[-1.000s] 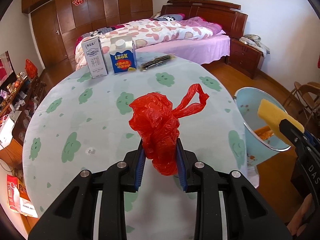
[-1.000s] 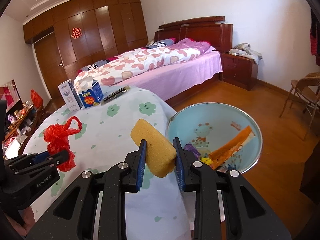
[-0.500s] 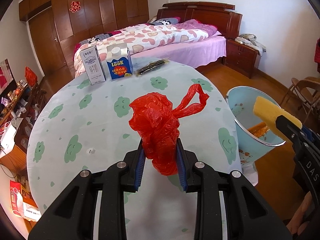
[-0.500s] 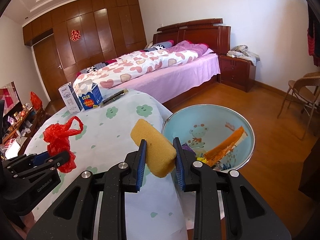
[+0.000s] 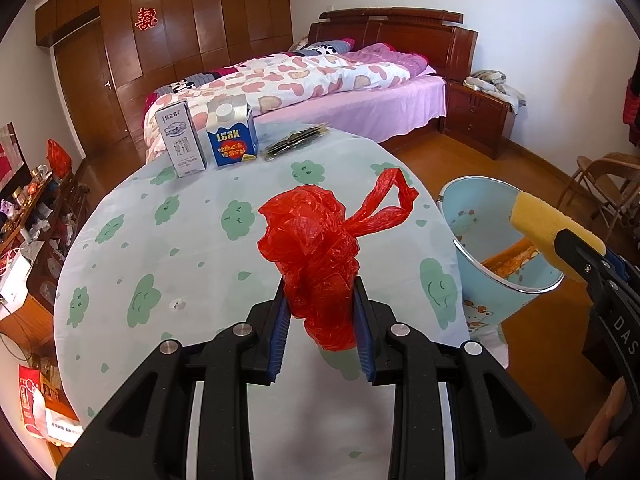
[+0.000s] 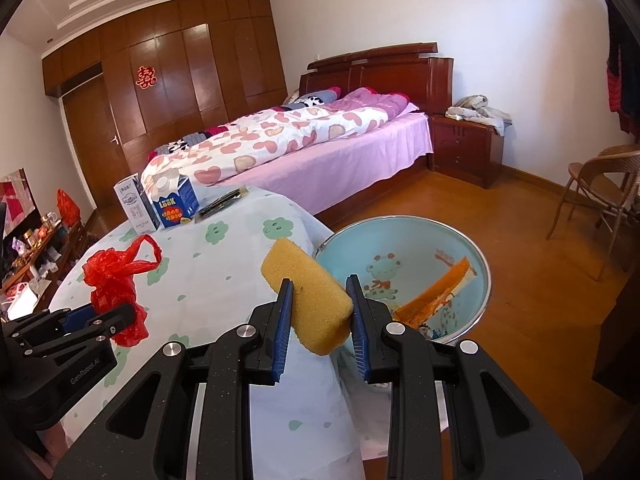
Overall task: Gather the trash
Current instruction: 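Carry the red bag and yellow sponge over the blue bin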
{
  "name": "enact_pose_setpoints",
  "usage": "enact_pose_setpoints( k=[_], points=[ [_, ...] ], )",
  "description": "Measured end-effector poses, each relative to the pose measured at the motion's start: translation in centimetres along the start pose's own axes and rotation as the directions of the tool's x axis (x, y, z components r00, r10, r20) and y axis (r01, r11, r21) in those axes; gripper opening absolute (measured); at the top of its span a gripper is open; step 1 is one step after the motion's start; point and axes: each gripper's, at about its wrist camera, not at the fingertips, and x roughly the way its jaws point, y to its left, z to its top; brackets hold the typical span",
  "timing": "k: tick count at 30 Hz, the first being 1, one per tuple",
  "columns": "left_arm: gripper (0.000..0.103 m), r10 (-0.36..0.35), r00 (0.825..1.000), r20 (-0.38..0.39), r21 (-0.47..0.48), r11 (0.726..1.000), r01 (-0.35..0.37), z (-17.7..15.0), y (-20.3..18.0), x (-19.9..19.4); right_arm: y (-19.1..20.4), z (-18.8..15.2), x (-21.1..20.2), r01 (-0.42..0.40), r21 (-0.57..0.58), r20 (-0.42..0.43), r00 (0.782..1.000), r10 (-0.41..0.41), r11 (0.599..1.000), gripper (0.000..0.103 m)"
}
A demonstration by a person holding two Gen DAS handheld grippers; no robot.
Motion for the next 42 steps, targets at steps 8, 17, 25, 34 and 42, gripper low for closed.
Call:
enact_pose_setpoints(
  k=[8,17,25,34,42],
  points=[
    [0.029,-0.009,1.000,0.005,0.024,1.000,0.009,0.2,-1.1,0.1,-1.2,0.2,-0.1,0.024,0.024,0.001,1.000,-0.024,0.999,0.028],
    [0.030,-0.021,1.000,0.012,0.040,0.999,0.021,0.8,-2.1,0.5,-2.2,0.4,0.0,0.049,0.048,0.000,0.999,-0.049,0.998,0.028],
    [0.030,-0.034,0.999,0.029,0.053,0.998,0.033,1.6,-3.3,0.4,-3.1,0.6,-0.1,0.069,0.063,0.008,0.998,-0.070,0.996,0.028],
    [0.030,-0.061,0.998,0.030,0.069,0.996,0.059,2.6,-4.8,1.2,-4.7,1.1,0.0,0.107,0.089,0.019,0.994,-0.109,0.990,0.028],
    [0.030,-0.091,0.996,0.024,0.079,0.993,0.089,3.3,-6.4,2.5,-6.3,1.6,0.3,0.154,0.110,0.027,0.987,-0.158,0.982,0.028]
  ],
)
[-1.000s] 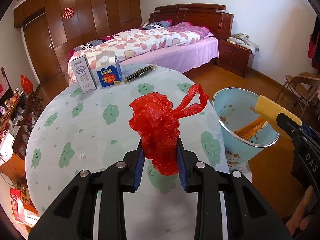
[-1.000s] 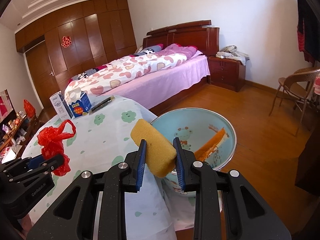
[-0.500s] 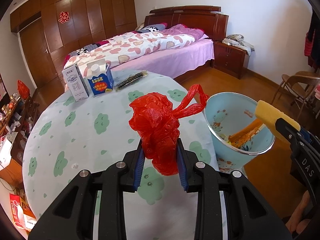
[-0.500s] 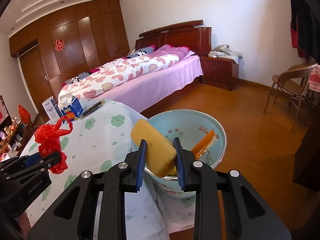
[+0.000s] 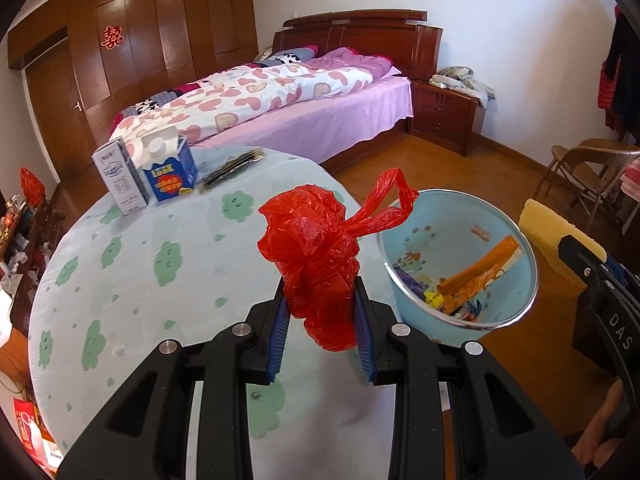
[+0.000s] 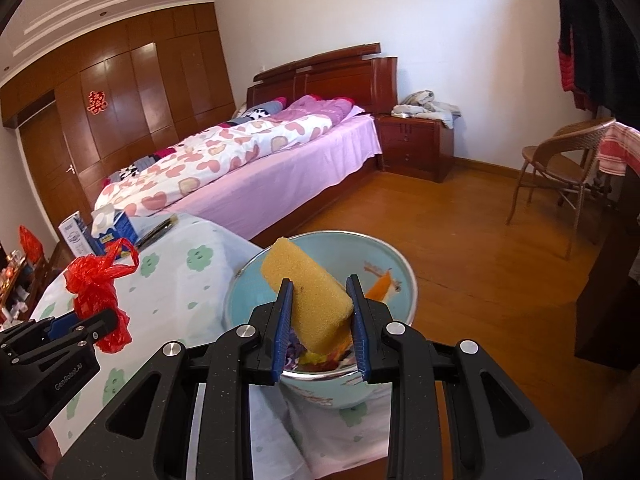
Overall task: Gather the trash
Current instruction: 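Carry the red bag and yellow sponge over the blue bin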
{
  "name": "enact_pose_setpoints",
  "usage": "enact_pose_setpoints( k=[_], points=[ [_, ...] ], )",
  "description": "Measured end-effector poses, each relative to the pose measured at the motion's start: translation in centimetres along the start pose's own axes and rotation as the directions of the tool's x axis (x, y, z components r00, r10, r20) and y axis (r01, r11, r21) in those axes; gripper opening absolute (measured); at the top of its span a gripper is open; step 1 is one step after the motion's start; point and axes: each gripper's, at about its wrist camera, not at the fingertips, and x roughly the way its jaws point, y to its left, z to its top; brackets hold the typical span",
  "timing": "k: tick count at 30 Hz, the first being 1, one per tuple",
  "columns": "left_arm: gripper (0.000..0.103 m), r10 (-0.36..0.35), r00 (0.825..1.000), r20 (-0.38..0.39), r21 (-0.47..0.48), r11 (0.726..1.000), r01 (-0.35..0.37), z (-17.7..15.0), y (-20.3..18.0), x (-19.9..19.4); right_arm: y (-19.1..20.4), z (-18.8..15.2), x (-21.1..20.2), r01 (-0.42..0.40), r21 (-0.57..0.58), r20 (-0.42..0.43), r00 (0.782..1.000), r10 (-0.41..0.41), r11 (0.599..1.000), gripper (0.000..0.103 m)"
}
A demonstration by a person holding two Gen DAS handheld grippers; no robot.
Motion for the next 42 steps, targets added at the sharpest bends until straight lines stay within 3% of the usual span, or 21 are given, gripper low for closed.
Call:
enact_pose_setpoints(
  k=[19,26,42],
  points=[
    [0.030,-0.089,0.996,-0.031,0.027,0.996,0.090,1.7,-4.0,3.2,-3.8,1.0,2.2,0.105,0.033,0.012,0.994,-0.105,0.994,0.028],
    [0.030,-0.105,0.994,-0.026,0.048,0.993,0.106,2.3,-6.0,3.7,-5.0,1.6,3.3,0.101,0.023,0.003,0.995,-0.101,0.995,0.028],
    [0.030,-0.113,0.988,-0.106,0.054,0.991,0.119,2.7,-9.1,7.3,-6.2,2.3,5.3,0.106,0.054,-0.033,0.994,-0.105,0.993,0.028]
  ],
)
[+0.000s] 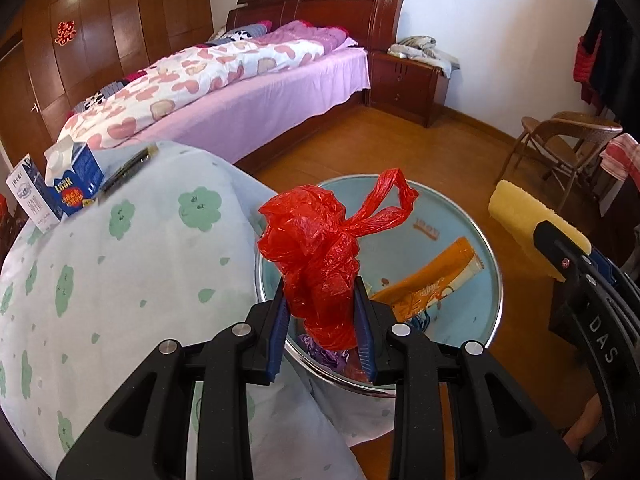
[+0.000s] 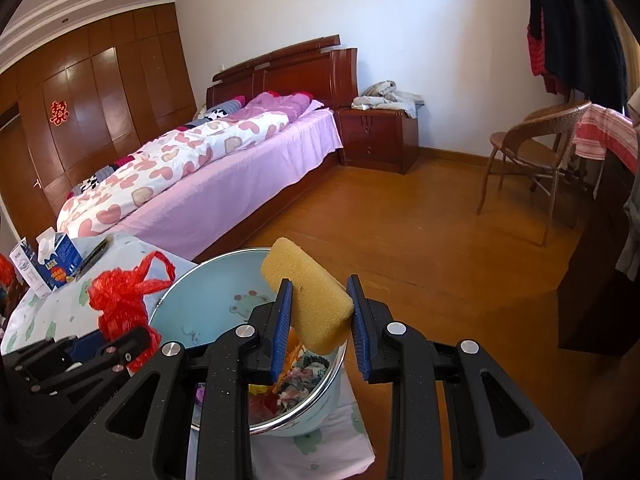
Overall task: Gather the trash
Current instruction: 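Open the left tool over the bin while the right tool opens, dropping bag and sponge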
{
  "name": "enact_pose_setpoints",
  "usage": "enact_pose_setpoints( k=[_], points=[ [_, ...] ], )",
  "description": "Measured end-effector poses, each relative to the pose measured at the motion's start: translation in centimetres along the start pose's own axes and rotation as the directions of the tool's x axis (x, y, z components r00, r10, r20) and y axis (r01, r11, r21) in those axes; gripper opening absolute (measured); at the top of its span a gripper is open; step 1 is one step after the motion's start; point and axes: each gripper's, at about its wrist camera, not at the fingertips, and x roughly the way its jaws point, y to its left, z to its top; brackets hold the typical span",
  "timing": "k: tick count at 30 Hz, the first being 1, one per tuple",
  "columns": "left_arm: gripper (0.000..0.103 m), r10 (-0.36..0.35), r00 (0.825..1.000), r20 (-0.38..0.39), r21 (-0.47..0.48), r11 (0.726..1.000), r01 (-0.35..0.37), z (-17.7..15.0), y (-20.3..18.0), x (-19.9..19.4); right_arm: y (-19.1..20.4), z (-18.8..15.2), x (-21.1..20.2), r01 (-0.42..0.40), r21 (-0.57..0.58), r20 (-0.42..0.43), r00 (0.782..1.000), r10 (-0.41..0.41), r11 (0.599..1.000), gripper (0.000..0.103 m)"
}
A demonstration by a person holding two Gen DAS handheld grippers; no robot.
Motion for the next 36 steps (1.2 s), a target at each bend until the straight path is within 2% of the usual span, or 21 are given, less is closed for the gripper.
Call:
enact_pose_setpoints(
  k=[14,17,19,25,27,29,33,36],
  points=[
    [0.031,0.022,0.999,-0.028,-0.008,1.000,-0.023,0.7,-0.4,2.1,0.3,1.3,4.5,-0.053,-0.014,-0.087,0.995,0.052,0.998,0.030],
    [0.034,0.012,0.999,-0.035,-0.019,1.000,-0.013,0.7,-0.2,2.4,0.0,1.3,5.0,-0.093,-0.007,-0.106,0.990,0.092,0.996,0.036],
    [0.035,0.011,0.999,-0.033,-0.016,1.000,-0.012,0.7,-0.2,2.5,-0.5,1.3,4.9,-0.094,0.000,-0.102,0.990,0.093,0.996,0.039],
    [0.041,0.000,0.999,-0.036,-0.010,1.000,0.000,0.5,-0.5,2.6,-0.4,0.5,3.8,-0.095,0.039,-0.075,0.992,0.098,0.995,0.039],
    [0.043,-0.004,0.999,-0.037,-0.011,1.000,0.003,0.5,-0.6,2.6,-0.4,0.2,3.5,-0.092,0.050,-0.064,0.993,0.096,0.994,0.039],
    [0.053,-0.006,0.999,-0.034,-0.017,1.000,0.005,0.5,-0.5,2.5,-0.5,0.0,3.0,-0.084,0.067,-0.050,0.995,0.087,0.994,0.039],
    [0.060,-0.013,0.999,-0.031,-0.019,1.000,0.012,0.8,-0.4,2.4,-0.9,-0.2,2.0,-0.066,0.123,-0.022,0.997,0.070,0.990,0.039],
    [0.076,-0.031,0.999,-0.031,-0.013,0.999,0.030,0.8,-0.7,2.2,-1.2,-0.1,1.5,-0.063,0.137,-0.015,0.998,0.066,0.989,0.039]
  ],
)
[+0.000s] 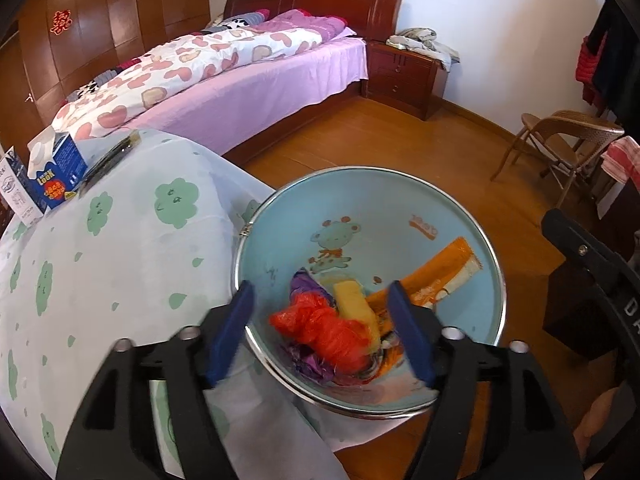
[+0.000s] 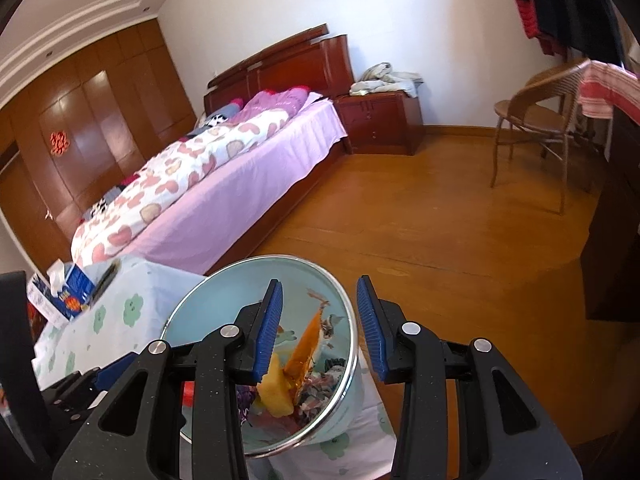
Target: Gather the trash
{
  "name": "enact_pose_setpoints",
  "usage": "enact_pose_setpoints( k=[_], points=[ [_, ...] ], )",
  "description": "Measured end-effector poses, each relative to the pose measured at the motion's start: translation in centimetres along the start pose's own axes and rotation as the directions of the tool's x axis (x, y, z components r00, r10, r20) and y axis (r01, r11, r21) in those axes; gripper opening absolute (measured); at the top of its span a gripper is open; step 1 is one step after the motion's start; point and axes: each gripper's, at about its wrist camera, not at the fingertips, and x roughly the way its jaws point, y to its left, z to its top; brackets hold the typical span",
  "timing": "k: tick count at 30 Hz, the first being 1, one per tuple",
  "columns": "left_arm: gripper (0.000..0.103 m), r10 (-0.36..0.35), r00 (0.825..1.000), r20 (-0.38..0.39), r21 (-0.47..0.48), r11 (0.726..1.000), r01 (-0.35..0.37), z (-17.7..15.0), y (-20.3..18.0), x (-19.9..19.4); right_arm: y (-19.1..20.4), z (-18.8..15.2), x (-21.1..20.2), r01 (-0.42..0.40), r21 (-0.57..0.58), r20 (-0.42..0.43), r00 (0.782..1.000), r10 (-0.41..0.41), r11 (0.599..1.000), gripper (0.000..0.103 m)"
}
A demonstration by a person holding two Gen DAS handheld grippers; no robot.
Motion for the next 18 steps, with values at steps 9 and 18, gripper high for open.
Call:
enact_pose_setpoints(
  k=[9,18],
  points=[
    [0.092,0.041,0.999,0.034,-0.018,0.999,-0.041,-0.9,1.4,-2.2,-0.1,-0.3,-2.6,0.033,0.038,0.047,0.998,-0.035,0.999,0.072],
    [0.092,0.121,0.992,0.025,-0.045,0.992,-0.120,-3.3,4.4,-4.3,0.7,-1.1,-3.8,0.057,0.003,-0.005,0.998,-0.057,0.998,0.087]
  ],
)
